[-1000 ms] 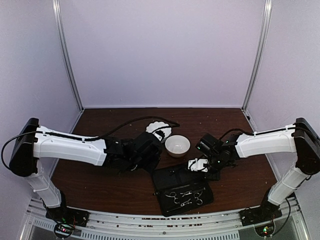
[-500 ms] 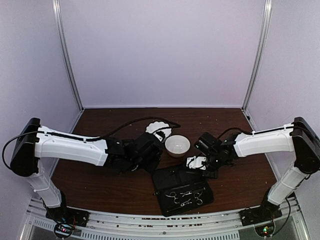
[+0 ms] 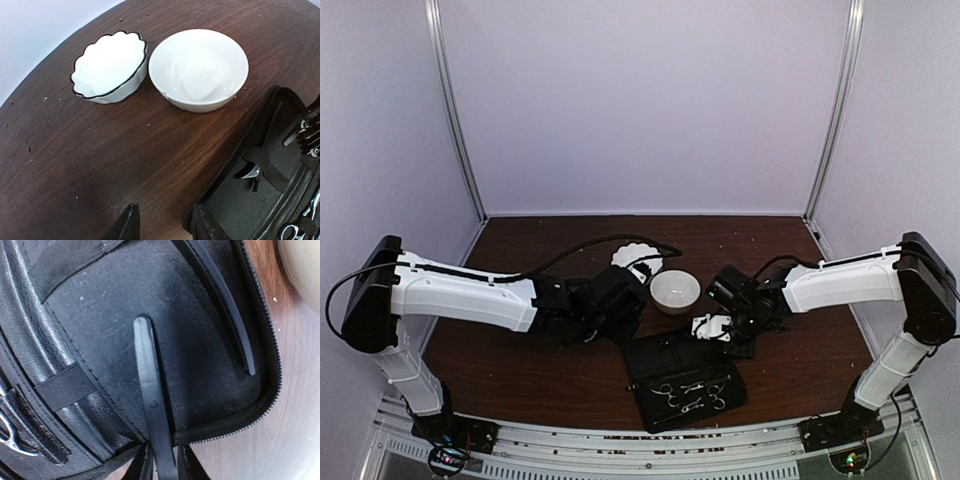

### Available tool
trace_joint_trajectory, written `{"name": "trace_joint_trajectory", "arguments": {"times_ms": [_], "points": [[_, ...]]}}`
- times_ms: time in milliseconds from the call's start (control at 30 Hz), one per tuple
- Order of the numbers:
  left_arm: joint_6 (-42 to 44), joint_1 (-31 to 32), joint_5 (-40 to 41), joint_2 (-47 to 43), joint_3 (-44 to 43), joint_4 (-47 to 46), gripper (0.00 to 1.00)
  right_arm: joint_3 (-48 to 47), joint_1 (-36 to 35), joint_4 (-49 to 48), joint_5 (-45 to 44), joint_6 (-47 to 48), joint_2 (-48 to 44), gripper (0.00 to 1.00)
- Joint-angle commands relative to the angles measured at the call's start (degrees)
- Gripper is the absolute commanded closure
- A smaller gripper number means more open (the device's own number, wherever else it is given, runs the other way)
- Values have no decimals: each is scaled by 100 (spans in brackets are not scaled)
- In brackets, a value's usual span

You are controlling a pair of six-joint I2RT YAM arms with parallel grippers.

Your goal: Sort the hair-cutting tools

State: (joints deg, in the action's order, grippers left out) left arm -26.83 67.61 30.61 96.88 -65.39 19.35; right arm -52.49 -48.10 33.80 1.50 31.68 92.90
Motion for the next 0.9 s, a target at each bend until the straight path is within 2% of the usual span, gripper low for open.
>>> {"name": "trace_joint_trajectory", "arguments": {"times_ms": [0, 133, 267, 433, 567, 700, 867], "points": [[121, 6, -38, 0, -169, -134, 61, -160, 160, 326, 424, -30, -99, 85], [186, 11, -25, -37, -150, -109, 61, -338, 415, 600, 903, -45, -65, 89], [437, 38, -103, -83, -132, -113, 61, -600, 644, 1035, 1666, -30, 12, 90], [1561, 313, -190, -233, 24, -446, 62, -899, 731, 1639, 2708, 131, 260, 90], [2567, 595, -461, -196, -106, -708, 69, -1080, 740, 2010, 3373, 187, 534, 89], [3354, 884, -759, 79, -398, -917, 73, -1222, 756, 2261, 3887, 180, 781, 89], [4101, 1149, -1277, 566, -848, -767, 74, -1324, 829, 2545, 4379, 266, 945, 89]]}}
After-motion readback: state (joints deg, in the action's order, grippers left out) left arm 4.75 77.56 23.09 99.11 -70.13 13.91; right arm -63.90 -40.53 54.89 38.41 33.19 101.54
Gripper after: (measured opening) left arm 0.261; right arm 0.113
